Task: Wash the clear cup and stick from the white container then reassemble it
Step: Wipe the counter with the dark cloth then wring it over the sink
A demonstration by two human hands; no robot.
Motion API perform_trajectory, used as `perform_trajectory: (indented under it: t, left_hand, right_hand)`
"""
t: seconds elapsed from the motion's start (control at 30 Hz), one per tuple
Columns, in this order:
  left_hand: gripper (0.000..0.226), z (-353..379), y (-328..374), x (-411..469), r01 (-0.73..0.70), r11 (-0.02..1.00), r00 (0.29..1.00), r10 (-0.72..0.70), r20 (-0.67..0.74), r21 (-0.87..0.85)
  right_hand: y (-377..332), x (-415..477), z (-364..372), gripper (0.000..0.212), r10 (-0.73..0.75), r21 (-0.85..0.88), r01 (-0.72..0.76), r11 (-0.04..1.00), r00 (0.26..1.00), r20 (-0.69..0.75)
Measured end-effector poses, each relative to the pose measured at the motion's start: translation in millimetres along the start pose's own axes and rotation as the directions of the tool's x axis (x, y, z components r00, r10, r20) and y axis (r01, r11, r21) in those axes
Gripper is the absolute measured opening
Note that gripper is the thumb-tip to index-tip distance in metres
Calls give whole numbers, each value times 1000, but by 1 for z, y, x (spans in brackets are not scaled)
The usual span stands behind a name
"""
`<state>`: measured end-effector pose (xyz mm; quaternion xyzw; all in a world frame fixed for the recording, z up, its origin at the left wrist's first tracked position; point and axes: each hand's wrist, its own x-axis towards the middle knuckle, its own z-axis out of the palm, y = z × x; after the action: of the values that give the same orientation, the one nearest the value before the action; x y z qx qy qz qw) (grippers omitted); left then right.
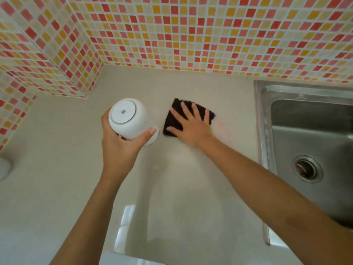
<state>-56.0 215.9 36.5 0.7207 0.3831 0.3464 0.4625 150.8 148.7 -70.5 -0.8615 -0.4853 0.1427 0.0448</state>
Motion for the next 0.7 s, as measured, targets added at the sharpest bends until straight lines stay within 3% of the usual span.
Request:
perform_trajectory:
  t: [0.1, 0.23, 0.3, 0.37, 0.43, 0.53, 0.7]
  left_hand:
    - [84, -12, -3, 1, -8, 1000, 1000, 8, -21, 14]
    - [82, -30, -11, 2, 3, 1000, 998, -2, -59, 27]
    - [83, -33, -15, 4, 15, 1000, 998, -14, -63, 17]
    - [85, -33, -16, 7, 23, 1000, 998, -23, -64, 4]
    - [86, -32, -15, 10, 22, 1000, 998, -23, -52, -4]
    - [84, -35, -13, 10, 8, 1000, 999, -9, -44, -1]
    - [82, -44, -18, 6, 6, 999, 997, -3, -77, 40]
  right_hand:
    - [56, 29, -21, 76, 174, -8, -174, 985, 984, 45]
    - [72, -63, -1, 72, 223, -2, -223, 975, 975, -24]
    - [50, -129, 16, 71, 169, -34, -170, 985, 985, -41]
    - [22, -182, 28, 73, 21, -91, -23, 996, 1000, -16]
    - [15, -194, 29, 77, -86, -126, 87, 988, 996, 19]
    - [36, -141, 17, 83, -99, -148, 96, 984, 995, -13]
    - [55, 19, -14, 85, 280, -54, -285, 957, 957, -76]
